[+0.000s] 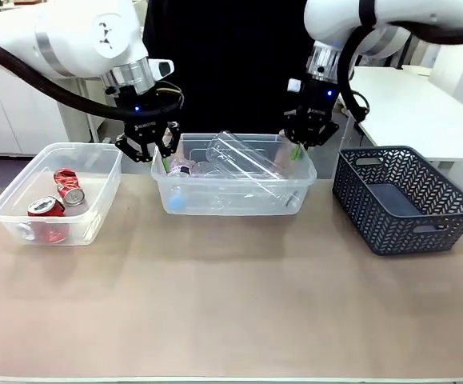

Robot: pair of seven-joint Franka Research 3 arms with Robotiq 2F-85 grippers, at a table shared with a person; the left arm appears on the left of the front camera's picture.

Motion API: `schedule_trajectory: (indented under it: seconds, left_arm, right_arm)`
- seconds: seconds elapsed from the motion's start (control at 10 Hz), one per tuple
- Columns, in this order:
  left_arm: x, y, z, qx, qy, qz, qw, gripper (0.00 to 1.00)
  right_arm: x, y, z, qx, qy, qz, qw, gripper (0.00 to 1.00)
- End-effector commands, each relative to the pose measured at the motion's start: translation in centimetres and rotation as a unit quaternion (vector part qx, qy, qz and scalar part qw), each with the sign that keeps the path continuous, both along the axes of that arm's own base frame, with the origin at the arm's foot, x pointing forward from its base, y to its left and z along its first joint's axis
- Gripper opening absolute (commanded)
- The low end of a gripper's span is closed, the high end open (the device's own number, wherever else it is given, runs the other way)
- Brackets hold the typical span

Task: Sort the waste into each basket.
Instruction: Release the Organizing box you were holding.

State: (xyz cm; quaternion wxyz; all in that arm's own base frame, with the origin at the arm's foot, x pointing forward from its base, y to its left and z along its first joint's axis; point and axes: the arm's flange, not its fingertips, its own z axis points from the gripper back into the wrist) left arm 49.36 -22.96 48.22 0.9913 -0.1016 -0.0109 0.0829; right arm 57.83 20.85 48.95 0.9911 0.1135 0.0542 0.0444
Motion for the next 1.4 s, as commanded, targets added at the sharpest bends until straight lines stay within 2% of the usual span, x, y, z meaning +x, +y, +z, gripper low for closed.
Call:
schedule_trajectory:
  seconds: [0.0, 0.2, 0.3, 0.4, 0.6, 0.7, 0.8, 1.3]
  left_arm:
    - [-0.9, 0.6, 1.5, -0.006, -0.026, -0.005, 1.0, 1.0]
    - [-2.9, 2.2, 4.5, -0.028, -0.086, 0.016, 0.996, 1.0]
    - [-3.9, 3.2, 5.6, -0.049, -0.113, 0.018, 0.992, 0.98]
    - [-4.7, 4.4, 6.1, -0.073, -0.122, 0.012, 0.99, 1.0]
    - [-5.4, 6.5, 5.7, -0.113, -0.115, 0.002, 0.987, 1.0]
    - [-5.4, 7.1, 5.0, -0.117, -0.1, 0.006, 0.988, 1.0]
    - [-4.8, 5.1, 7.6, -0.084, -0.12, 0.025, 0.989, 1.0]
    - [-4.8, 5.1, 7.6, -0.084, -0.12, 0.025, 0.989, 1.0]
  right_arm:
    - [-4.5, -3.0, 1.6, 0.043, -0.075, -0.012, 0.996, 1.0]
    - [-7.0, -6.0, 4.5, 0.086, -0.133, -0.036, 0.987, 1.0]
    - [-8.2, -7.4, 5.3, 0.105, -0.149, -0.046, 0.982, 0.94]
    - [-9.4, -8.7, 5.8, 0.133, -0.156, -0.051, 0.977, 1.0]
    - [-11.7, -11.0, 6.1, 0.181, -0.169, -0.054, 0.967, 1.0]
    - [-11.9, -11.7, 5.7, 0.183, -0.174, -0.07, 0.965, 1.0]
    - [-10.4, -10.1, 7.4, 0.145, -0.156, -0.067, 0.975, 1.0]
    - [-10.4, -10.1, 7.4, 0.145, -0.156, -0.067, 0.975, 1.0]
